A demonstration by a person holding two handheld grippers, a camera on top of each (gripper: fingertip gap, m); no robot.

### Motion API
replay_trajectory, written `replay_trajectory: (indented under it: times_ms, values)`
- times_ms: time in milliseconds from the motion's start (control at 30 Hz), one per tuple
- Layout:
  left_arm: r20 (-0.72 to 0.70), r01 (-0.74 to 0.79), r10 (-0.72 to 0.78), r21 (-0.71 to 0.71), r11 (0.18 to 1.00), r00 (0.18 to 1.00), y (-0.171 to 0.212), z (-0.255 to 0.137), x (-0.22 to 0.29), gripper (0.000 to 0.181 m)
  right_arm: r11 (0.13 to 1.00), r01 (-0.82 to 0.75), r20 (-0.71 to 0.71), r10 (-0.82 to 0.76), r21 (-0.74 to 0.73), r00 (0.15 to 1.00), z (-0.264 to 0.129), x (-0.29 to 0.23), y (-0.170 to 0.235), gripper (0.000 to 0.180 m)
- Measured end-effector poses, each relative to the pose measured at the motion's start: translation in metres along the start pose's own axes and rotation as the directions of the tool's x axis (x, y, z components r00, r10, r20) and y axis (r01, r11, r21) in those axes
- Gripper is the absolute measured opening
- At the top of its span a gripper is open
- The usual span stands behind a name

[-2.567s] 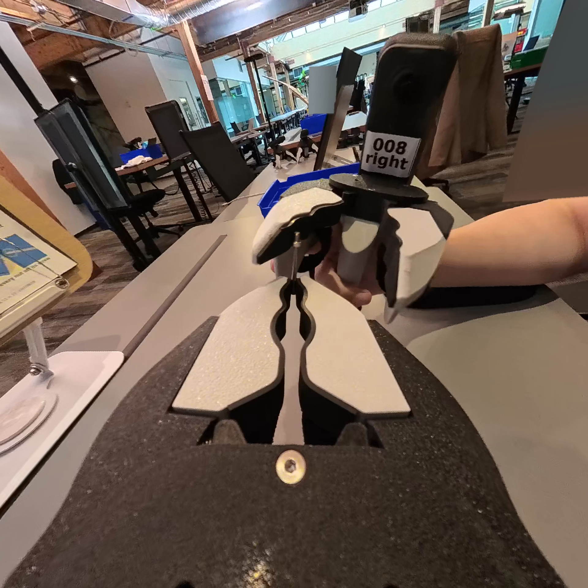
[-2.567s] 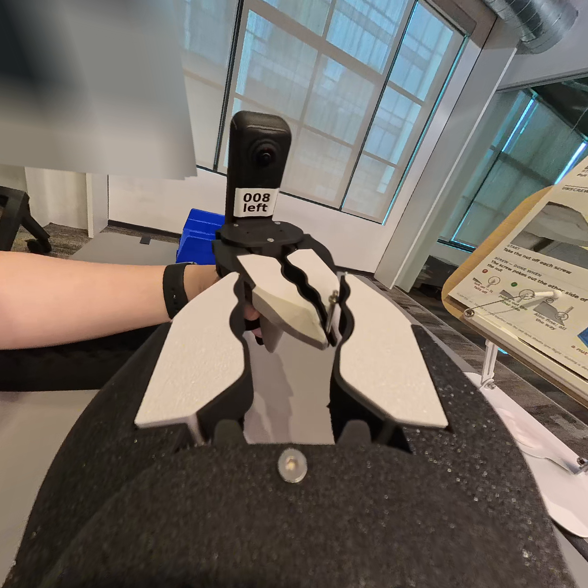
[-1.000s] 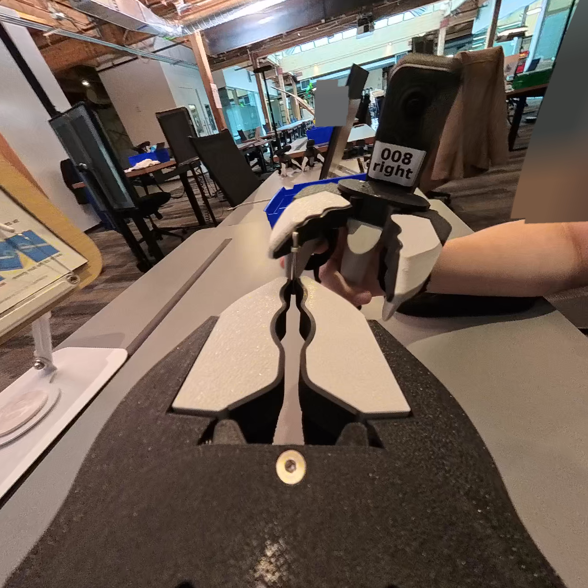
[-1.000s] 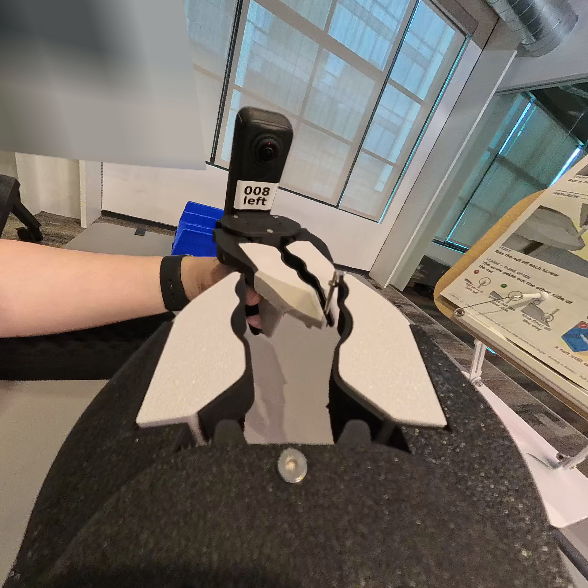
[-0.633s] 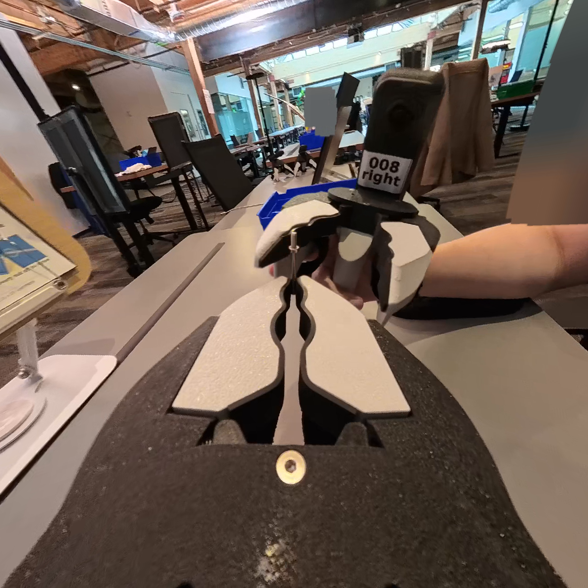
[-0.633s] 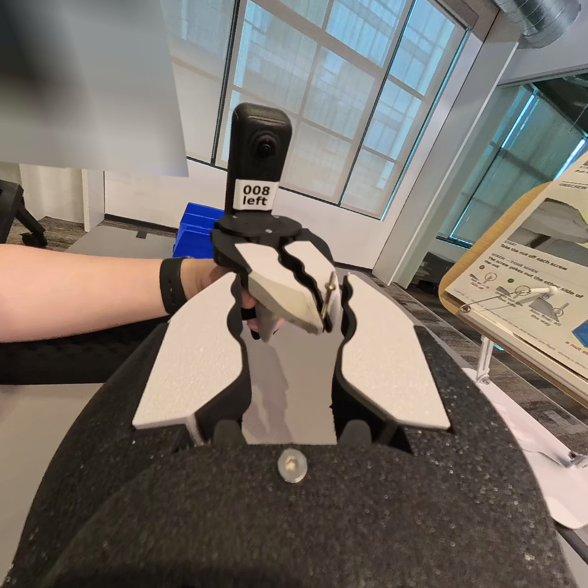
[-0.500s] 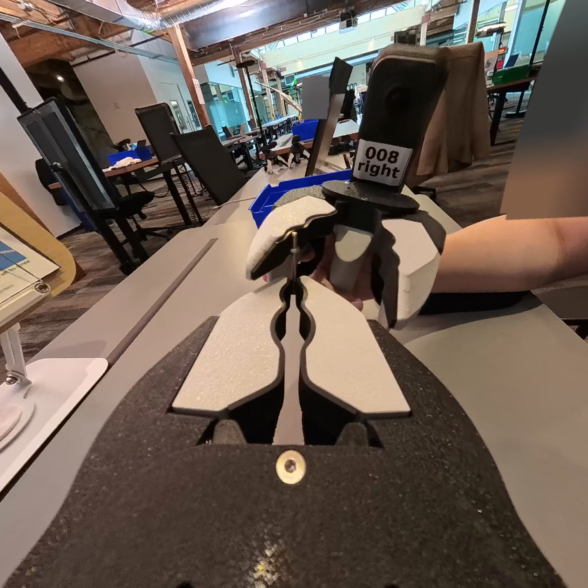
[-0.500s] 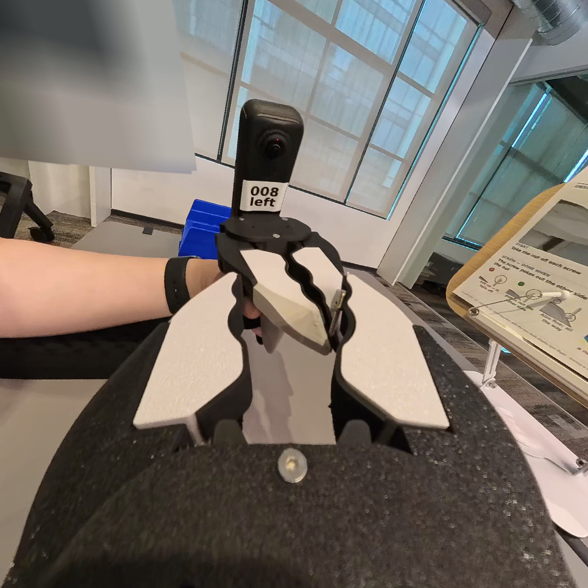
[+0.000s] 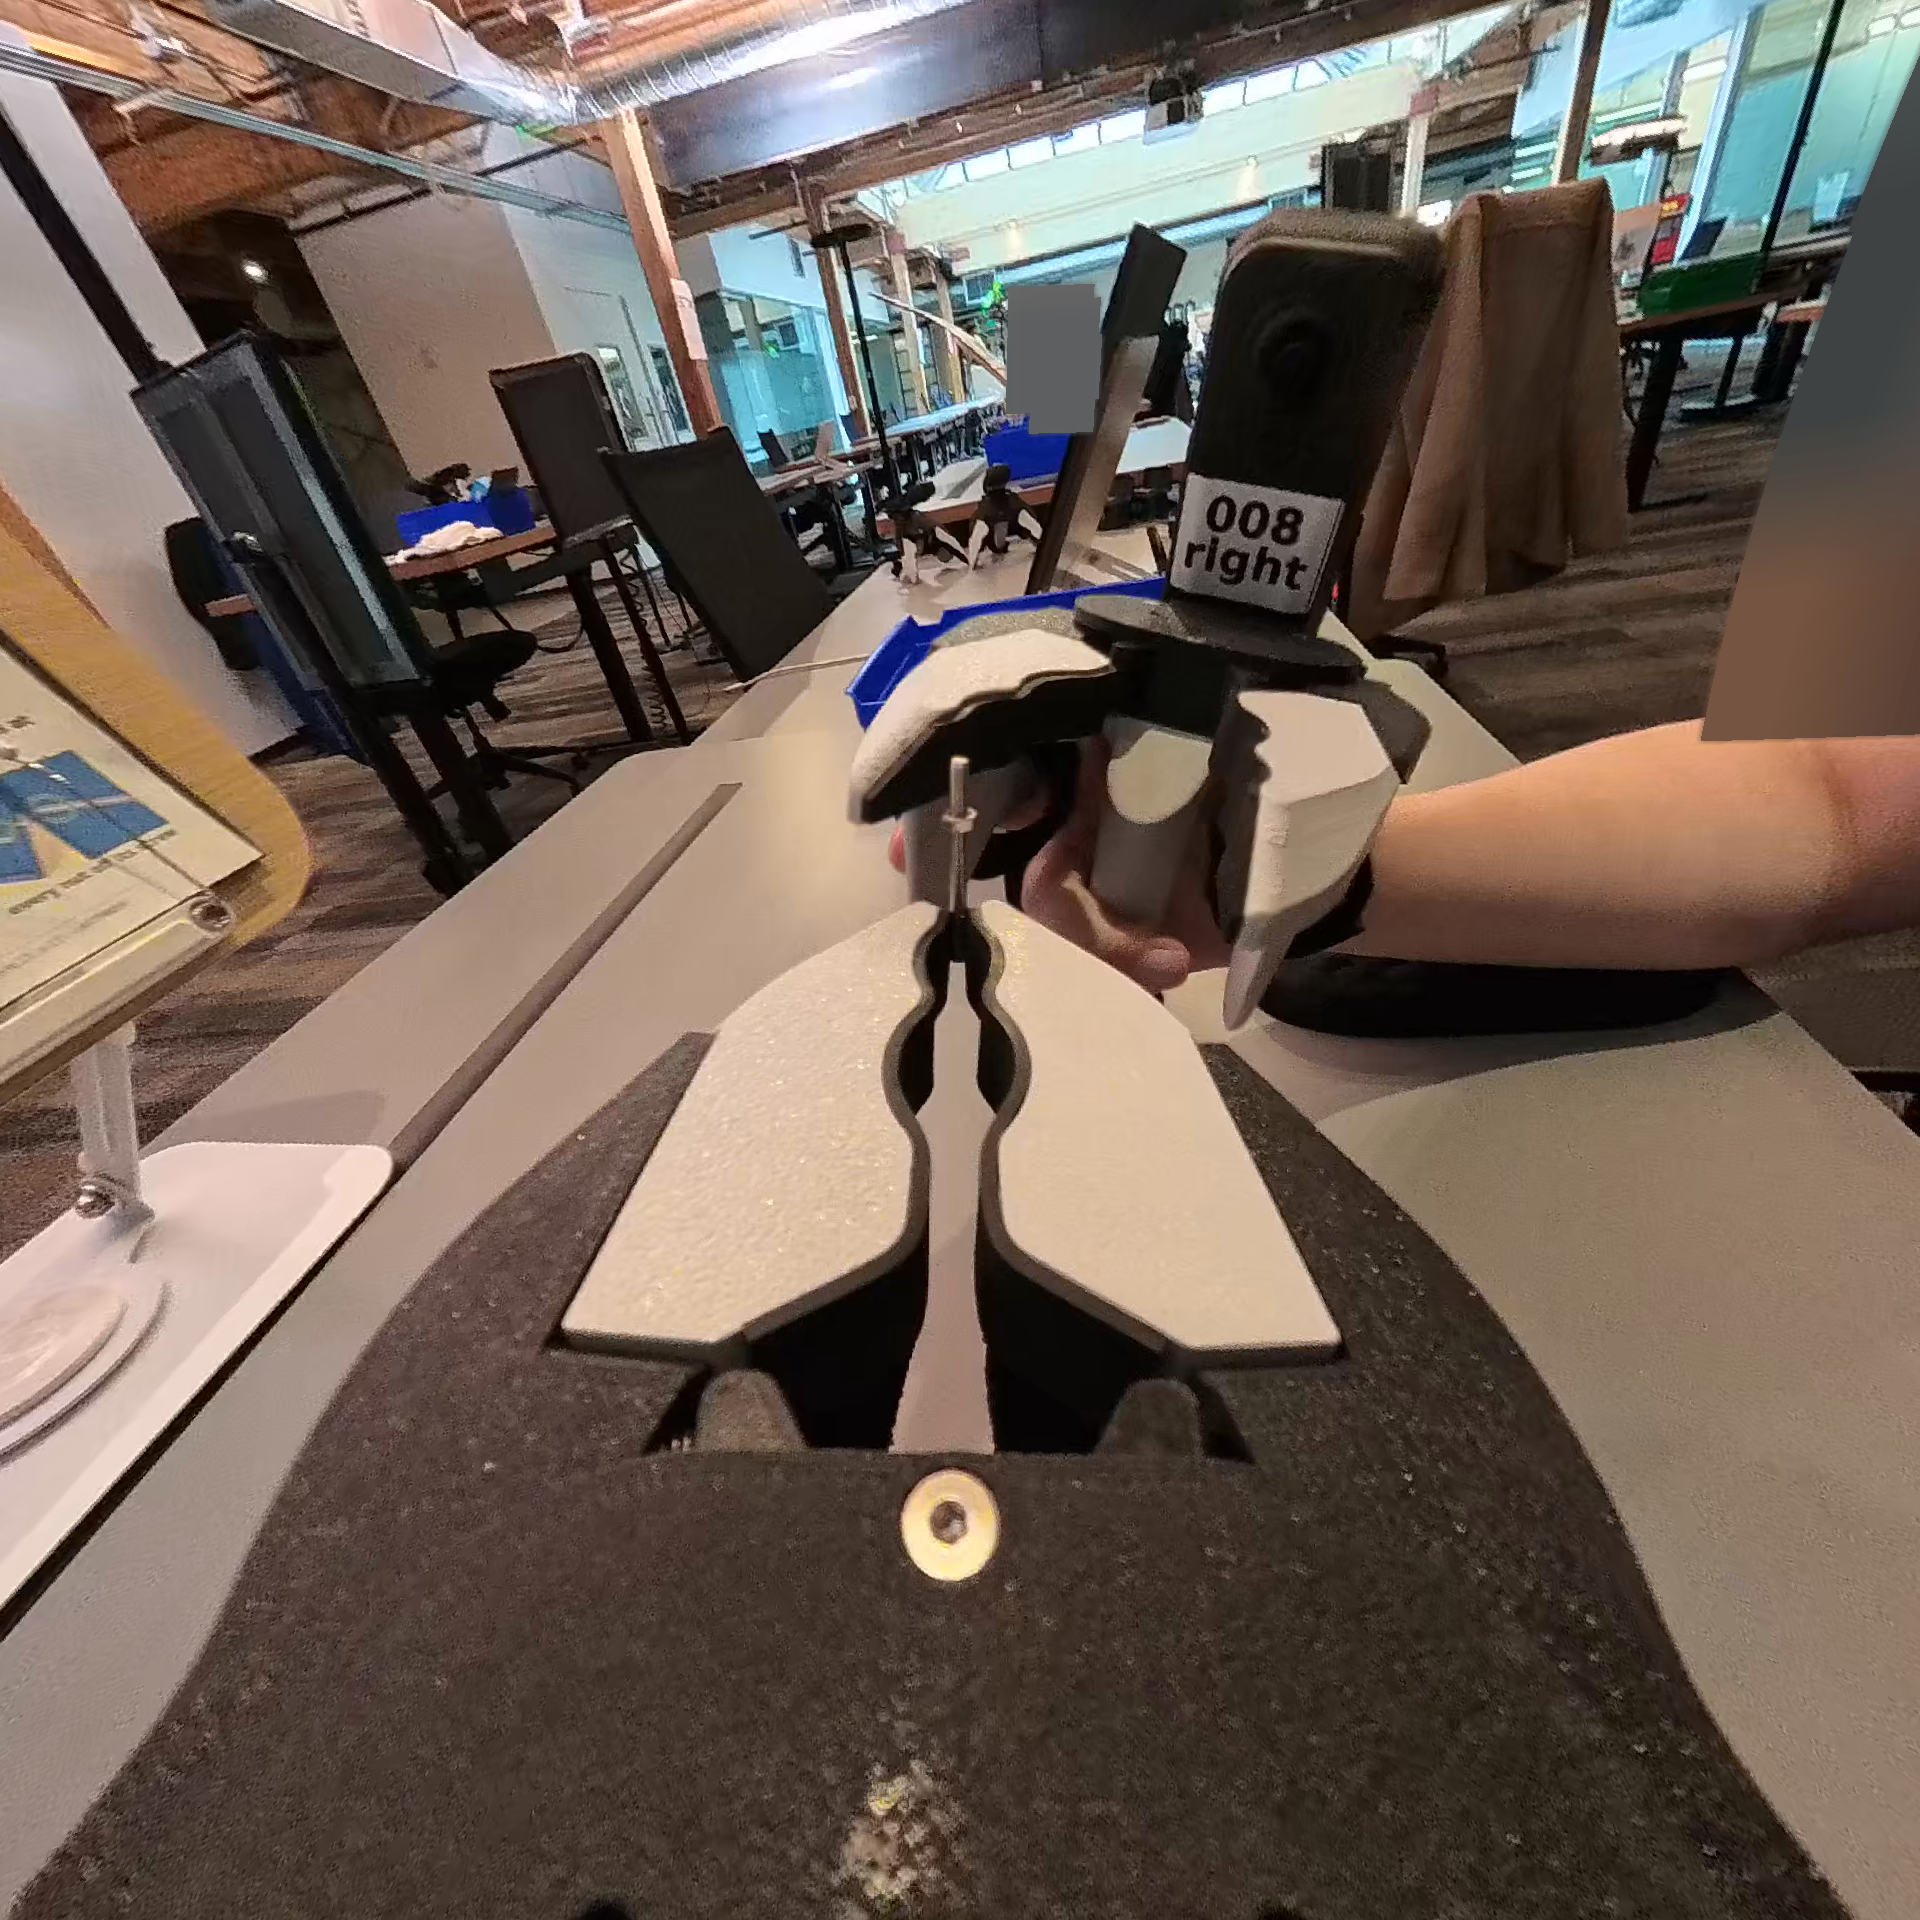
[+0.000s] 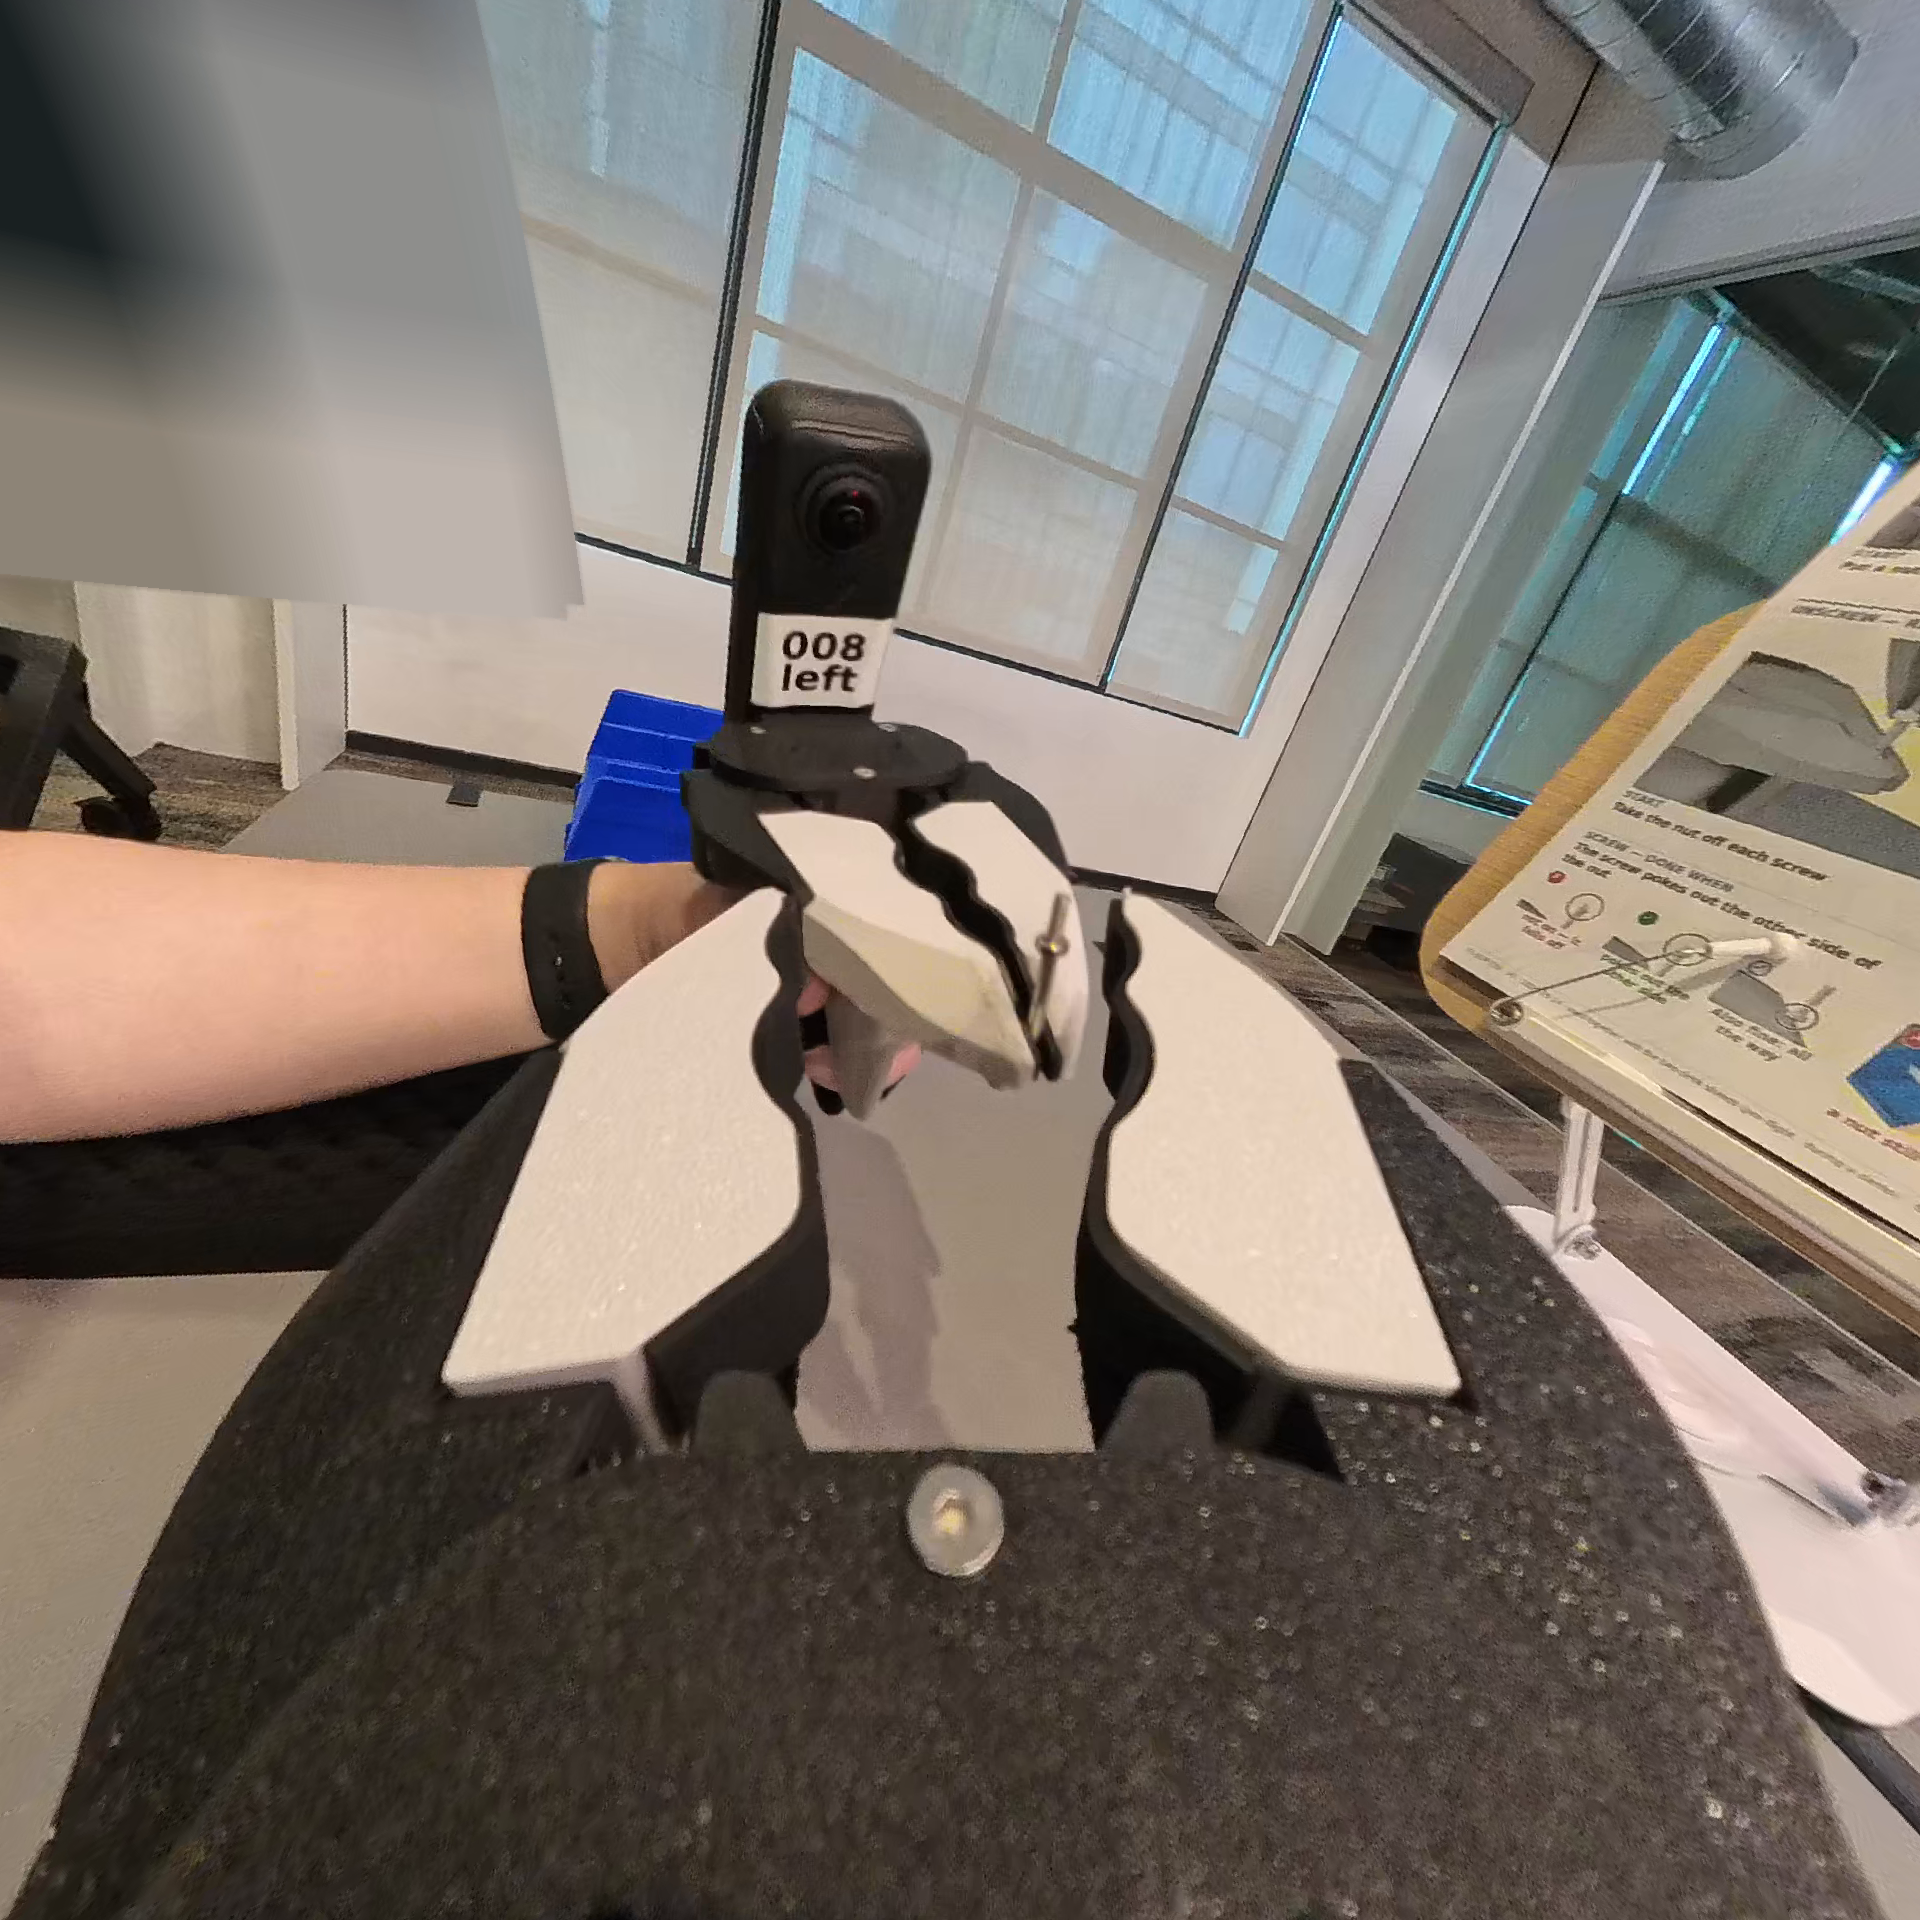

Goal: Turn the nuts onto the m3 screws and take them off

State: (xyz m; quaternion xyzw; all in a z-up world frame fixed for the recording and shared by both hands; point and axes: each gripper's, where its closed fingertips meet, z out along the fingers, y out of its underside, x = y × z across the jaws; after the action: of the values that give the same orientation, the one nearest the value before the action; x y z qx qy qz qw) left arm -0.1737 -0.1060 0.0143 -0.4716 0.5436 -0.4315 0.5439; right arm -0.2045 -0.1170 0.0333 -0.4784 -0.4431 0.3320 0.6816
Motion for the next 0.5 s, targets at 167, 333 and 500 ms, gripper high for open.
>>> replay_trajectory:
  times_ms: [167,333,500]
  values:
    - [-0.015,-0.018,0.017,-0.030,0.999,1.000,0.005,0.007,0.005,0.002,1.000,0.015,0.025,-0.014,-0.018,1.000,0.005,-0.009,0.003,0.056]
    - [0.019,-0.007,0.007,-0.001,1.000,1.000,0.000,-0.002,-0.003,0.002,1.000,0.006,0.021,-0.006,-0.008,1.000,-0.001,-0.003,0.000,0.049]
    - [0.030,0.013,-0.014,0.019,1.000,0.999,-0.003,-0.007,-0.007,0.002,1.000,0.000,-0.015,0.000,0.010,1.000,-0.005,0.006,-0.003,0.047]
